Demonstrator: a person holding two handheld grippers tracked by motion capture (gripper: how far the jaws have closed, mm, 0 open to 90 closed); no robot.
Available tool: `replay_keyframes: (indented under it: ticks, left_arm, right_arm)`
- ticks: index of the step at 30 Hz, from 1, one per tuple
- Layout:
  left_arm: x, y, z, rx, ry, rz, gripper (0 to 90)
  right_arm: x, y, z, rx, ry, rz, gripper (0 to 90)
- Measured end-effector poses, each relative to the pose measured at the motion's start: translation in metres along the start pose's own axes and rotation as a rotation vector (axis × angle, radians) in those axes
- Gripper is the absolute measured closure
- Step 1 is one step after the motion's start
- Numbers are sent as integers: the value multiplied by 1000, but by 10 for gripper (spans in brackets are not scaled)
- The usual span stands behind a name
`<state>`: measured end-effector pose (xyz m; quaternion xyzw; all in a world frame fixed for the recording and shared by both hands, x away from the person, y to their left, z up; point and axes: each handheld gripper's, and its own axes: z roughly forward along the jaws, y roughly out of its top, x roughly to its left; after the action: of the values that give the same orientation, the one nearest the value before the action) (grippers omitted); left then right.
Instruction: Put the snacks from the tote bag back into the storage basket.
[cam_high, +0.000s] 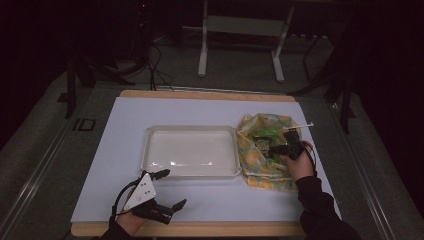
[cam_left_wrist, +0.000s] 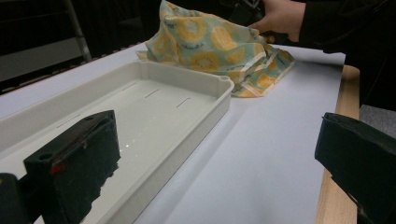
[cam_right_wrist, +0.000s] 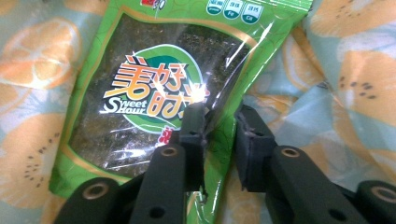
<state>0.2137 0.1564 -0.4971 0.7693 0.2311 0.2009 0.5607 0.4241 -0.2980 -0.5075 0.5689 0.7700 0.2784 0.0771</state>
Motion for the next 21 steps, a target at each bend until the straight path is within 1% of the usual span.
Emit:
replay_keyframes:
  ticks: [1,5,7,10,11,14,17,19,21]
  left_arm:
    - [0,0,0,-1,0,0,6]
    - [0,0,0,1,2,2,6]
    - [0,0,-1,1,2,3,6]
    - [0,0,-1,1,3,2,6]
    - [0,0,-1,1,2,2,6]
    - [0,0,-1,0,4,2,6]
    - [0,0,-1,-1,5,0,6]
    - [0,0,-1,0,5,0,6]
    - [1,0,-1,-2,5,-1,6]
  right_arm:
    - [3,1,0,7,-15,-14,802]
    - [12,3,0,24,-66,-58,845]
    - [15,3,0,27,-80,-64,856]
    - [14,3,0,25,-71,-37,871]
    - [12,3,-1,22,-59,-19,877]
    - [7,2,-2,7,-22,18,884]
    - [5,0,-5,-3,-7,32,887]
    - [5,1,-5,2,-3,28,887]
    - [4,1,-11,-18,11,33,888]
